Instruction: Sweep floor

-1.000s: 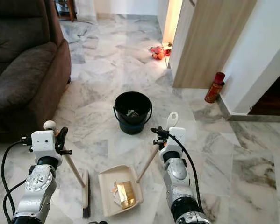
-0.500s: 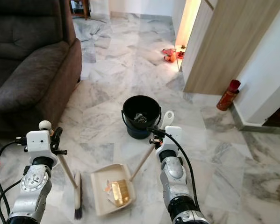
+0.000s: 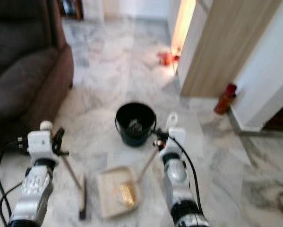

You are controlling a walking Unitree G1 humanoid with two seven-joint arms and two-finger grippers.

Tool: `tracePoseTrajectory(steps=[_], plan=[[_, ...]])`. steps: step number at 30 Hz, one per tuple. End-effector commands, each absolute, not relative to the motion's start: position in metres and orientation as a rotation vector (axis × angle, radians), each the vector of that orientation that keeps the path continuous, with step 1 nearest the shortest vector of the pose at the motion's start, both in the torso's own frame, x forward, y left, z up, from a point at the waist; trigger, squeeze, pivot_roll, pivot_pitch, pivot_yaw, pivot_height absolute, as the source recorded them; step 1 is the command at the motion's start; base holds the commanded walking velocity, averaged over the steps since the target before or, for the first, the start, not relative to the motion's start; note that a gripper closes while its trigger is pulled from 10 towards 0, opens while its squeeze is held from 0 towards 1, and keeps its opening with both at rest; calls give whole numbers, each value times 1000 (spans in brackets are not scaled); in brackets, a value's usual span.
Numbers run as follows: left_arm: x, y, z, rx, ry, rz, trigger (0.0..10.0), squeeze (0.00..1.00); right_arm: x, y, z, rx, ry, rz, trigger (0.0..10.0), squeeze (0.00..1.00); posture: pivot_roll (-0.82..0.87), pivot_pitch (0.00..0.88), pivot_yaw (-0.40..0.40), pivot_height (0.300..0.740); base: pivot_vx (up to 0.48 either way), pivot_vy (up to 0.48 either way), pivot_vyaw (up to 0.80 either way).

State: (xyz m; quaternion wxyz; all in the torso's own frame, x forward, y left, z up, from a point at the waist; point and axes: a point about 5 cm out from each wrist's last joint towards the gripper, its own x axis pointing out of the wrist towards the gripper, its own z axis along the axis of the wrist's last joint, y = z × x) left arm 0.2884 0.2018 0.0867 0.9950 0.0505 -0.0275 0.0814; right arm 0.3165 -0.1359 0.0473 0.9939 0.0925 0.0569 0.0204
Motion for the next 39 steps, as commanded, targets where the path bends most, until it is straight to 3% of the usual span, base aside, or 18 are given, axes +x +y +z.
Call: tracePoseTrajectory(steps=[1, 25, 39], plan=[[290, 200, 93, 95, -82, 157, 10000, 0, 324, -139, 59, 175, 67, 35, 10000, 0, 76, 66, -55, 740, 326, 0, 0], [291, 199, 93, 91, -89, 154, 10000, 0, 325, -141, 60, 172, 66, 22, 10000, 0, 75, 68, -56, 740, 323, 0, 0], [290, 199, 92, 90, -86, 149, 10000, 0, 325, -141, 58, 165, 82, 13, 10000, 0, 76, 57, -55, 740, 0, 0, -343]])
